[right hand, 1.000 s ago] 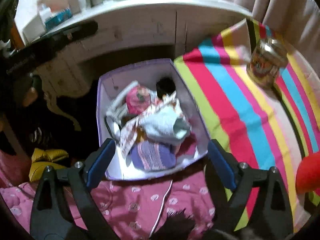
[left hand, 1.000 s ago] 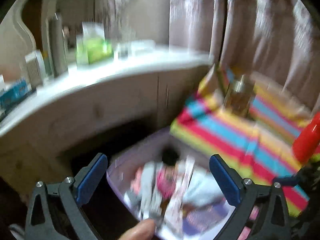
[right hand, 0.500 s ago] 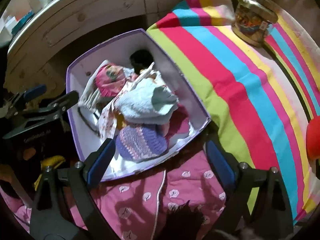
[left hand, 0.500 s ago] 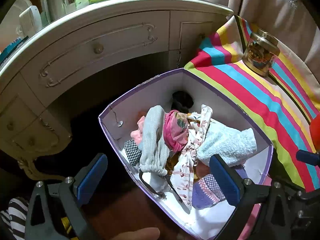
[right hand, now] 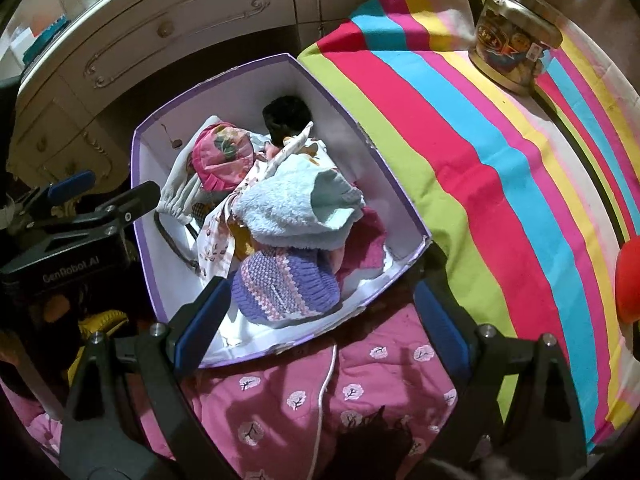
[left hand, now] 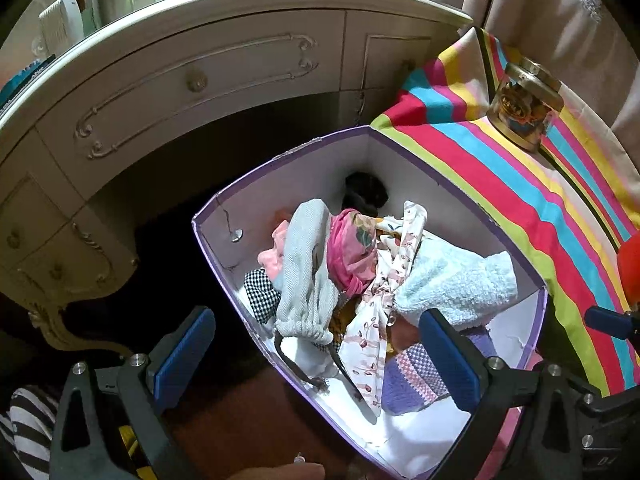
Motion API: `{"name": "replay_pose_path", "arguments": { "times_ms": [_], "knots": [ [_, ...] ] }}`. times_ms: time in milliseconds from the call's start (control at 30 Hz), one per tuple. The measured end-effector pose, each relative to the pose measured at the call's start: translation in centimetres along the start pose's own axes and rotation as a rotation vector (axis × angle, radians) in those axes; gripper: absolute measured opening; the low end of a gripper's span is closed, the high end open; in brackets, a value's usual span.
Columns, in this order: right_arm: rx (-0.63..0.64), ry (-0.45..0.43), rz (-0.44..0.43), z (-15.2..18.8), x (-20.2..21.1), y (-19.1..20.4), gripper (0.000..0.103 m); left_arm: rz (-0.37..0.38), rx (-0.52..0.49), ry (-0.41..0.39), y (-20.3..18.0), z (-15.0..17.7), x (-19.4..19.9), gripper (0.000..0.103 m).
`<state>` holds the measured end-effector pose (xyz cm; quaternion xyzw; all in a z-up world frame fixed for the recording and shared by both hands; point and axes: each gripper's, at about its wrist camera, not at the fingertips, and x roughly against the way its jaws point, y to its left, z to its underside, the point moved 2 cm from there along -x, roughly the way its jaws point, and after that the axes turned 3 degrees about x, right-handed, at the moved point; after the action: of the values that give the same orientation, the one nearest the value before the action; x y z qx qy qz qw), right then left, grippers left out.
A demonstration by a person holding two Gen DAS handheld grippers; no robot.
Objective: Organize soft objects
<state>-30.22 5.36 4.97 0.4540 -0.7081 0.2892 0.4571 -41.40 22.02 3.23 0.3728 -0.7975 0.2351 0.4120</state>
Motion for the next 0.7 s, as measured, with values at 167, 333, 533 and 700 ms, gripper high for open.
{"name": "replay_pose_path", "arguments": {
  "times_ms": [167,333,533,700],
  "knots": [
    [0.006,0.008,-0.007,0.11,-0.21,0.11,0.095,0.004,-0.006,0.009,-0.30,0.20,-0.18,0.103],
    [0.005,0.012,-0.010,0.21,-0.24,0.06,0.095,0.011,-0.012,0.014,-0.42,0.16,-0.29,0.103],
    [0.005,0.018,-0.017,0.29,-0.33,0.06,0.095,0.020,-0.017,0.019,-0.57,0.15,-0.38,0.103],
    [0.002,0.024,-0.020,0.35,-0.41,-0.04,0.095,0.024,-0.022,0.023,-0.77,0.24,-0.43,0.103]
  ]
}}
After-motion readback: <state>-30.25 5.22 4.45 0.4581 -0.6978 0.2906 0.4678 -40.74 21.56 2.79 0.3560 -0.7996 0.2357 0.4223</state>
